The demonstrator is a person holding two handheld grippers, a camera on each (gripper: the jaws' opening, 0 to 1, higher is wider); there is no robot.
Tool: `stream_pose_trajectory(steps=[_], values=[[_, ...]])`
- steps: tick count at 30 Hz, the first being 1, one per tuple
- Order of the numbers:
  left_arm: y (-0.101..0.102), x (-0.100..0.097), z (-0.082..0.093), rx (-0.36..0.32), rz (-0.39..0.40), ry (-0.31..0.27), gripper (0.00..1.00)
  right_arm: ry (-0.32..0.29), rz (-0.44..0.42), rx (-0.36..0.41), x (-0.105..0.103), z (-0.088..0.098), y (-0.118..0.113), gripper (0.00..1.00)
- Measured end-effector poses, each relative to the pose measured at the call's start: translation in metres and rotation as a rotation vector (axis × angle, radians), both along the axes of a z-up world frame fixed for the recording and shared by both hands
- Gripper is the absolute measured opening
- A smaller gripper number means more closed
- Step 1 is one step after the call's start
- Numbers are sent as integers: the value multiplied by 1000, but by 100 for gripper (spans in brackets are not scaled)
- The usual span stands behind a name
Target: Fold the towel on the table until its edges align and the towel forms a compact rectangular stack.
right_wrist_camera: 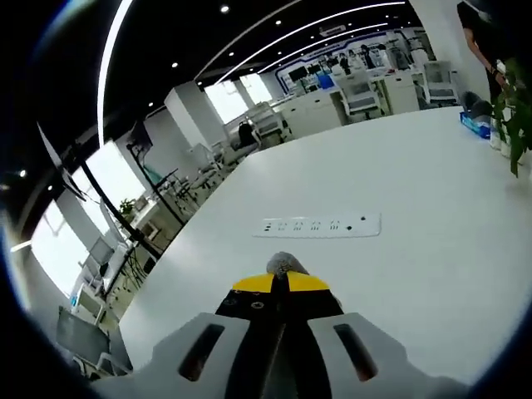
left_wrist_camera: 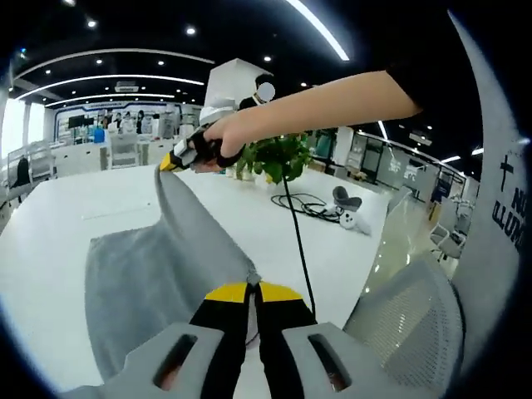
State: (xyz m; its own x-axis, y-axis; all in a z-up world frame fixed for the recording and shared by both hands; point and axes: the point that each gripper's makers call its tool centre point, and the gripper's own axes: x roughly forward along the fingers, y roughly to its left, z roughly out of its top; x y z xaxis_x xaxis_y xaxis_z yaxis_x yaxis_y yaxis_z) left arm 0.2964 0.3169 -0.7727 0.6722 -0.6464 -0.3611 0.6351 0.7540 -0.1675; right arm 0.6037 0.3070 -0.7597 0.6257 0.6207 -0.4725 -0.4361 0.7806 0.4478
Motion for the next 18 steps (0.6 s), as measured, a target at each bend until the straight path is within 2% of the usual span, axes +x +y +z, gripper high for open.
stream_pose_trajectory(steps=[9, 11, 15, 18], values=[[41, 0, 10, -64, 123, 24, 2, 0, 6, 38, -9, 14, 42, 1], [60, 3, 10, -38, 210, 8, 2, -4, 12, 44, -10, 18, 51, 1], [79, 0, 8, -43, 271, 21, 2, -7, 24, 50, -11, 19, 68, 1], [88, -2, 0, -47, 277, 47, 2, -1, 36, 46, -12, 15, 78, 1]])
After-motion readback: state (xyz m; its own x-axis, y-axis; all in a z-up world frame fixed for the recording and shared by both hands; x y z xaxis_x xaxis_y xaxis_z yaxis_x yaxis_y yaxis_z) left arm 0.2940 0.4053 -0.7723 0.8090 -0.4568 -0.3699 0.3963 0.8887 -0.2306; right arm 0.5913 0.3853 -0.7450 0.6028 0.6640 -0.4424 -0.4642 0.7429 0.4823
